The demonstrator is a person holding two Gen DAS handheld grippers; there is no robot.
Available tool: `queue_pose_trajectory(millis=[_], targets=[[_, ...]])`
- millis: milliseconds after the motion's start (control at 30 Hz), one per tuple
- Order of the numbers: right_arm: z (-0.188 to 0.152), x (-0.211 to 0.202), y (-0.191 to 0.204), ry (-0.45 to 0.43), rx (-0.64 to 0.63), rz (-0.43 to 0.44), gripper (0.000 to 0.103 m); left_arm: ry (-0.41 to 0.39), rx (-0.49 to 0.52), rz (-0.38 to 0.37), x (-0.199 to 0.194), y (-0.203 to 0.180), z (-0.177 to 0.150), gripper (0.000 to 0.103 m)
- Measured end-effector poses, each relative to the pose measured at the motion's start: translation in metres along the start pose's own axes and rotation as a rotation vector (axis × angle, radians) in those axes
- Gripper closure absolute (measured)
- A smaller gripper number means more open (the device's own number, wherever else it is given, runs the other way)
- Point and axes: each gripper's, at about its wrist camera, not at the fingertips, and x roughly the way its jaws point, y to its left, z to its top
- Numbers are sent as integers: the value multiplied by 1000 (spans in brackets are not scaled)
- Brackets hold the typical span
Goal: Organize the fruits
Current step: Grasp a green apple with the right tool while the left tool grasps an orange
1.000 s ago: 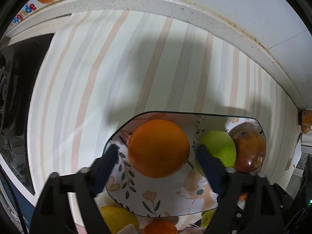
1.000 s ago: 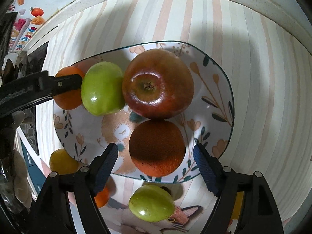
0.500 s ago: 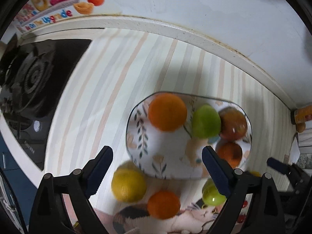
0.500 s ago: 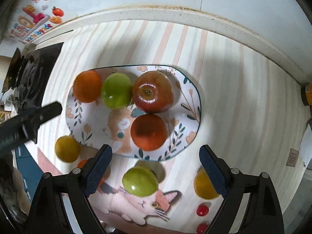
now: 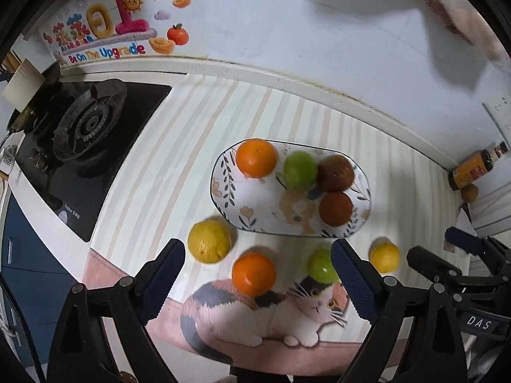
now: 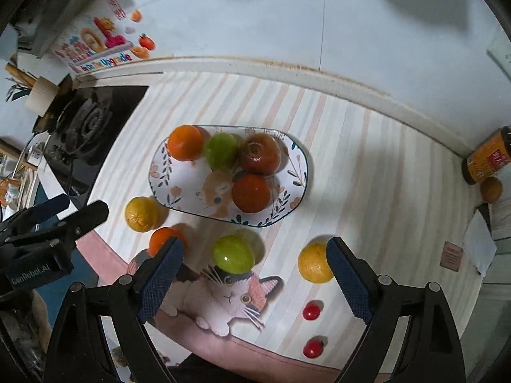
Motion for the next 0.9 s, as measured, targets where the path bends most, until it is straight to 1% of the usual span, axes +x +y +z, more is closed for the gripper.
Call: queue_pose_trajectory(millis=[67, 167, 233, 267, 333, 433, 467, 500, 533, 667, 733, 800, 833, 900], targets=[[-4, -11, 1, -13, -4, 7, 10, -10, 4, -7, -8, -2, -6, 10], [-10, -20, 0, -25, -1, 19, 10, -34, -30, -36, -20, 1, -13, 10], [-15, -20, -5, -26, 22, 37, 10, -47, -46, -45, -25, 4, -16, 10], [-17, -15, -9, -18, 37, 51, 10, -59, -53, -35, -27, 6, -19, 10], [-21, 2, -18, 9, 66, 68, 10, -73, -50, 5, -23, 9, -23, 10], [-26, 39, -26, 71, 102, 95, 11, -55, -49, 63, -5, 15, -29, 10], [-27, 54, -26, 95, 113, 104, 15, -45, -53, 83, 4, 19, -31, 10], [-28, 69, -26, 118, 121, 114, 23, -31, -59, 90, 12, 22, -33, 10], [-29, 83, -24, 140, 126, 126, 25, -5, -71, 96, 23, 27, -36, 10], [-27, 139, -13, 219, 137, 151, 26, 59, -99, 96, 50, 39, -43, 10], [-27, 160, -7, 253, 129, 148, 28, 84, -101, 98, 61, 42, -46, 10], [-28, 175, -1, 288, 118, 159, 37, 108, -104, 99, 72, 46, -48, 10], [-28, 180, 0, 294, 121, 184, 38, 116, -108, 95, 76, 47, -49, 10], [-30, 179, 3, 290, 102, 164, 38, 132, -113, 76, 83, 48, -49, 10]])
